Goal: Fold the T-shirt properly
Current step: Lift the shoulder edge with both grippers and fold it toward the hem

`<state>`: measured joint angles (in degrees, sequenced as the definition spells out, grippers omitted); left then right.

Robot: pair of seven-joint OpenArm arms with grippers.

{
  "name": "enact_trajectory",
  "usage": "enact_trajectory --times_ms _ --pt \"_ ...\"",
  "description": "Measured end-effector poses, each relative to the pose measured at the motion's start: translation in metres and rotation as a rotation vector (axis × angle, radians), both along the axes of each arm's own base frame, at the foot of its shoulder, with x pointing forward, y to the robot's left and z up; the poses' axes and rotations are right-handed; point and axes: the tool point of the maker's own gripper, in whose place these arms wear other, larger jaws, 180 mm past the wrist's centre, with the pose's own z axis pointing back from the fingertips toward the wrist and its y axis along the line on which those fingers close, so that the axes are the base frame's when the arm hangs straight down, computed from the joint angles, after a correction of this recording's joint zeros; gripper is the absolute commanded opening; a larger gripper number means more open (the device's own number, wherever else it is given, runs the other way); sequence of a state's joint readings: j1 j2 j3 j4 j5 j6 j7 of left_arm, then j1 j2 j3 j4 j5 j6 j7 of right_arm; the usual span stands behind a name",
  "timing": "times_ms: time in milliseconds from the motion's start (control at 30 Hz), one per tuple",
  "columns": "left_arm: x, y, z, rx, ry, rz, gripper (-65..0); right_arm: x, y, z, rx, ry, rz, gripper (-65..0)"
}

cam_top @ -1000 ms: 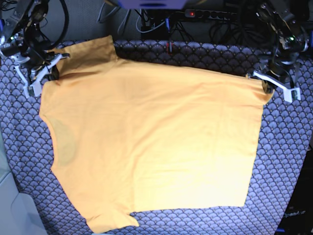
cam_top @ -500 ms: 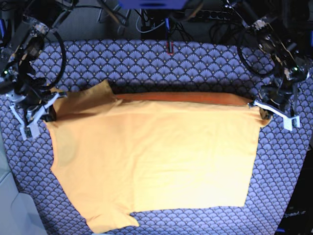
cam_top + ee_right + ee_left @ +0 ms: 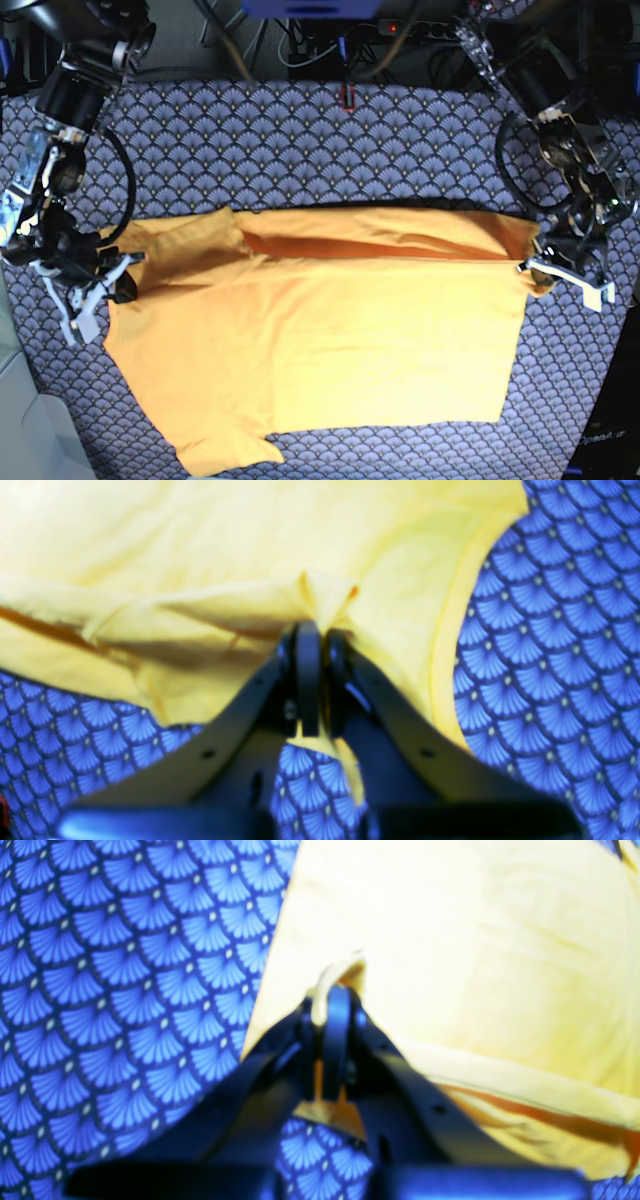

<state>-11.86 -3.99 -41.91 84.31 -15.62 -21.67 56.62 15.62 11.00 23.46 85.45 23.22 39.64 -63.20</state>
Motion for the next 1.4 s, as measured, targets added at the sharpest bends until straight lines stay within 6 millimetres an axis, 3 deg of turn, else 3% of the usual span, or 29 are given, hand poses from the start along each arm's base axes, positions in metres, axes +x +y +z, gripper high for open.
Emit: enact_trajectory --times_ms 133,300,567,867,967,1100,1300,1400 --pt "0.007 -0.002 -0.012 -0.036 0.032 -0.003 -65.0 0.007 -0.010 -0.013 0.031 0.025 -0.022 -65.0" --pt "0.023 0.003 -0.001 -0.047 0.005 -0.003 -65.0 0.015 -0.016 -0.015 0.058 0.004 -0.036 -65.0" --pt "0.035 0.002 0.008 -0.004 0.005 -0.048 -65.0 0.023 -0.001 -0.011 0.038 -0.005 0.021 -65.0" --pt "0.037 0.005 0.010 0.000 -0.025 -0.033 -65.0 0.039 0.009 0.006 0.033 -0.062 0.053 -65.0" --pt "0.037 0.006 0.010 0.000 -0.030 -0.029 -65.0 0.037 0.014 0.003 0.029 -0.051 0.067 -65.0" --pt "0.031 0.005 -0.007 -0.020 0.017 -0.028 -65.0 0.040 0.012 0.007 0.031 -0.073 0.063 -65.0" --pt "0.033 0.010 -0.003 -0.013 0.006 -0.024 -65.0 0.038 0.009 0.005 0.024 -0.066 0.061 -65.0" --pt "0.033 0.008 -0.004 -0.014 0.009 -0.028 -59.1 0.037 0.005 0.006 0.016 -0.066 0.059 -65.0"
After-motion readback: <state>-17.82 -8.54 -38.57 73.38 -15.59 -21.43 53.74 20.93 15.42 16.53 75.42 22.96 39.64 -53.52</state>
